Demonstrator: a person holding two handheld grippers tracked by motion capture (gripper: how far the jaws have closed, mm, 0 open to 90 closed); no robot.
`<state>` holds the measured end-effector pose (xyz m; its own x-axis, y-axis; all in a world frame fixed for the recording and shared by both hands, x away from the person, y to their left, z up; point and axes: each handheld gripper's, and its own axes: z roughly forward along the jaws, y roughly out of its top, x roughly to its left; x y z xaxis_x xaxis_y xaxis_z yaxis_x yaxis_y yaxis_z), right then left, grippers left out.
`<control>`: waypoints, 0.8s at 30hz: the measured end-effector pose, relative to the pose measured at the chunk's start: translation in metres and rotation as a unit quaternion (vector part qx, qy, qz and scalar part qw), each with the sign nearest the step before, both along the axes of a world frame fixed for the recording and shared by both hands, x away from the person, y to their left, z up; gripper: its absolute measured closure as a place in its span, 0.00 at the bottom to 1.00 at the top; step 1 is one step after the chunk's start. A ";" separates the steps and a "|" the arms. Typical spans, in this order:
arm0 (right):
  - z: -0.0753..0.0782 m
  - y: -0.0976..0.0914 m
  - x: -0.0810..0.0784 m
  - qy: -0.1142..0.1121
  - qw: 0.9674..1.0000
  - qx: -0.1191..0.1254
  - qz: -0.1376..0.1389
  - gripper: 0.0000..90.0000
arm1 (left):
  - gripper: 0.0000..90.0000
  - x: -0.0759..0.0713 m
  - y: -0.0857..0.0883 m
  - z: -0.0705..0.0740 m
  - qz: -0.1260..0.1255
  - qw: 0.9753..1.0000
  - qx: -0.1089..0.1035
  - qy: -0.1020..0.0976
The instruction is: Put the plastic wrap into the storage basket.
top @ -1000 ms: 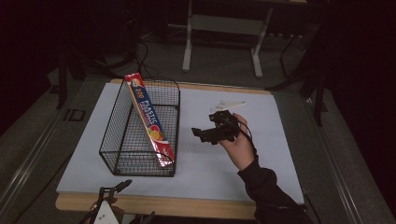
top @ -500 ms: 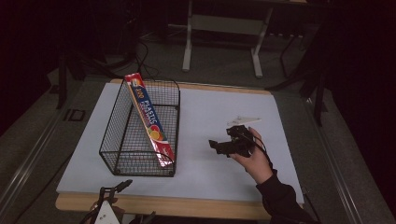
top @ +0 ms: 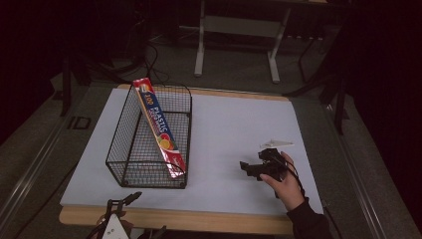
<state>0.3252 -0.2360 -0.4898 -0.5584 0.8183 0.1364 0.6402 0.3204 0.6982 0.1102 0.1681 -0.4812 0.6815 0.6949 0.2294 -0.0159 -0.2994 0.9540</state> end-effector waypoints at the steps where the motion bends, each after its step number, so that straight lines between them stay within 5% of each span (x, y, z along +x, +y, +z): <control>1: -0.001 -0.002 -0.002 -0.001 1.000 0.002 0.001 0.15 | 0.00 0.000 0.000 0.000 0.000 1.000 0.001 0.000; 11: -0.007 -0.014 -0.029 -0.042 0.999 -0.005 0.034 0.15 | 0.00 0.000 -0.001 0.000 0.000 1.000 0.002 0.000; 24: -0.028 -0.037 -0.051 -0.007 0.998 -0.043 0.043 0.15 | 0.00 0.000 -0.001 0.000 -0.002 1.000 0.003 0.000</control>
<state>0.2746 -0.2734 -0.5174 -0.6281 0.7759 0.0596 0.5980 0.4323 0.6749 0.1099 0.1674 -0.4814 0.6844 0.6906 0.2337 -0.0177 -0.3047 0.9523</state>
